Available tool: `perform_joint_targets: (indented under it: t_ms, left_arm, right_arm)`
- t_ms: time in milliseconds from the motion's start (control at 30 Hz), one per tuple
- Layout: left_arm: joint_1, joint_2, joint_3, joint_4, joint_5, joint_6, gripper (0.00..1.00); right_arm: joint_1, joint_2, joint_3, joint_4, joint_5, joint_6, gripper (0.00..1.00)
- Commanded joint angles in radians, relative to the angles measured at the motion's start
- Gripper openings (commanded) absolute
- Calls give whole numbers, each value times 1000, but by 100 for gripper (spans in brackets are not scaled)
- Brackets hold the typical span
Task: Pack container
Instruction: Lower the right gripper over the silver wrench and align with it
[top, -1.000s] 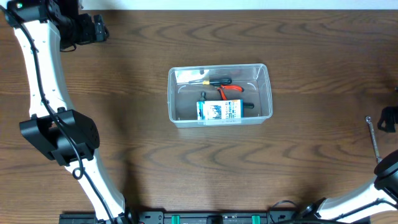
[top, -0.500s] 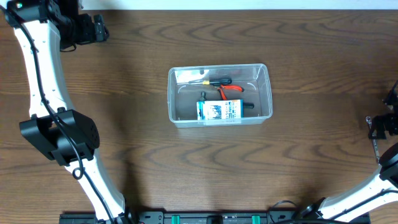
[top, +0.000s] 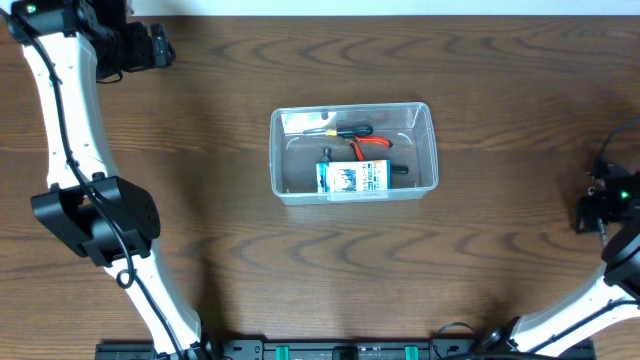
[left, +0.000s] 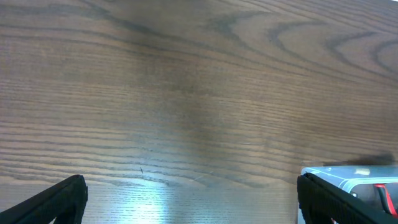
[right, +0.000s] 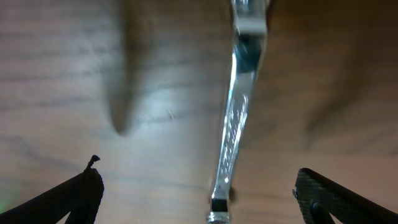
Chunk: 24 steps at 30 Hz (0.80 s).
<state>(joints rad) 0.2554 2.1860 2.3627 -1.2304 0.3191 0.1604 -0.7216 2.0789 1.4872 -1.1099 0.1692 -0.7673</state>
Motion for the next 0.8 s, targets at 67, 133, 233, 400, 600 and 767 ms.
perform_joint_targets:
  t_ms: [67, 133, 233, 400, 600, 767]
  left_arm:
    - [4, -4, 17, -3, 9, -2, 98]
    - [4, -4, 17, -3, 9, -2, 98]
    - [4, -5, 17, -3, 9, -2, 98]
    - [4, -4, 17, -3, 9, -2, 98]
    - [4, -5, 17, -3, 9, -2, 98]
    - [4, -4, 17, -3, 9, -2, 98]
  right_arm:
    - [9, 3, -5, 29, 5, 3, 99]
    - [7, 3, -5, 32, -10, -25, 99]
    - [5, 3, -5, 57, -42, -50, 99]
    - [5, 3, -5, 117, -73, -61, 99]
    - [4, 19, -6, 145, -100, -87, 99]
    - [3, 52, -6, 143, -110, -86, 99]
